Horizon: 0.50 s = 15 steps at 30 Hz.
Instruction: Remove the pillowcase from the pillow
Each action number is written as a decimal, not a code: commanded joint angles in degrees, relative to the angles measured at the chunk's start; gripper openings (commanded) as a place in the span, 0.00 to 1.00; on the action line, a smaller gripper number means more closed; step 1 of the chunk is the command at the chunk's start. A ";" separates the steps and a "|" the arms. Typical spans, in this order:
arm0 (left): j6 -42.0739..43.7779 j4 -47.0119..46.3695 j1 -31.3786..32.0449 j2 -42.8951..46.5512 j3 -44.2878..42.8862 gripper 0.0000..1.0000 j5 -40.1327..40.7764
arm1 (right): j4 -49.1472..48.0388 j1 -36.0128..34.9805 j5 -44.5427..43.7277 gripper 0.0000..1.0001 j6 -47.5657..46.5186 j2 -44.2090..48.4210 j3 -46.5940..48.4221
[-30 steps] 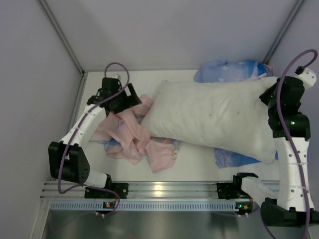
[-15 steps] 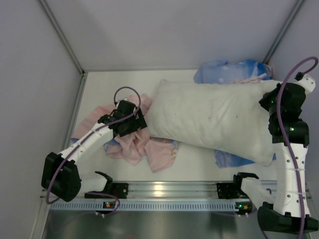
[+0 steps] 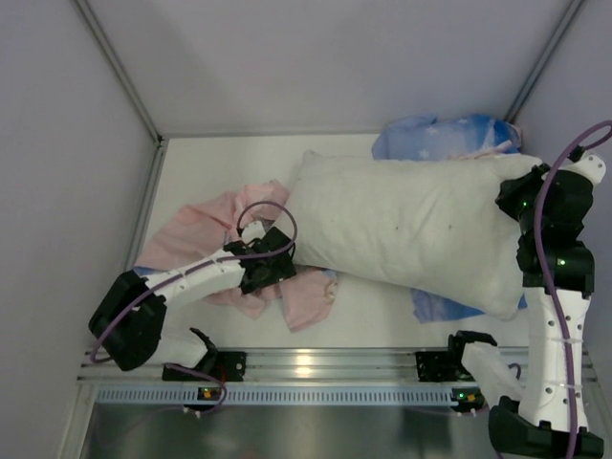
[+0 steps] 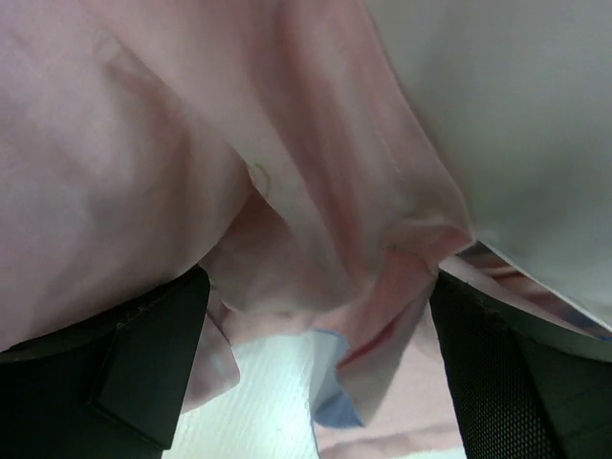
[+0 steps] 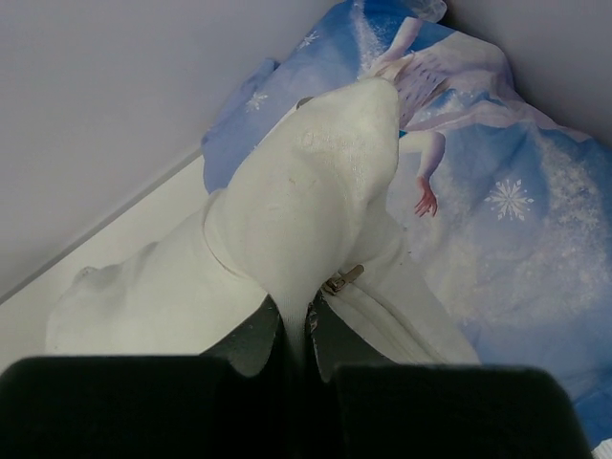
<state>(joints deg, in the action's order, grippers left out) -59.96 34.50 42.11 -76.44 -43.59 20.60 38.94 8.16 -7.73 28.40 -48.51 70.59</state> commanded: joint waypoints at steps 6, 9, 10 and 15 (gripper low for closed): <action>-3.67 -1.71 1.13 -10.30 -0.26 0.71 4.80 | -5.28 1.15 3.68 0.00 0.69 1.75 1.92; -3.58 -2.94 1.13 -10.39 0.00 0.42 4.97 | -5.28 1.50 3.95 0.00 0.78 1.49 3.15; -3.49 -2.95 1.05 -10.13 -0.09 0.33 5.32 | -5.28 1.85 4.12 0.00 0.69 1.40 3.41; -2.26 1.87 1.05 -6.45 -3.16 0.00 9.09 | -5.01 3.00 4.47 0.00 0.16 0.88 4.91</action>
<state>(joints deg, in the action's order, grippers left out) -62.67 32.75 43.09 -85.27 -44.47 25.80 39.16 9.78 -3.99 28.53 -47.90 71.13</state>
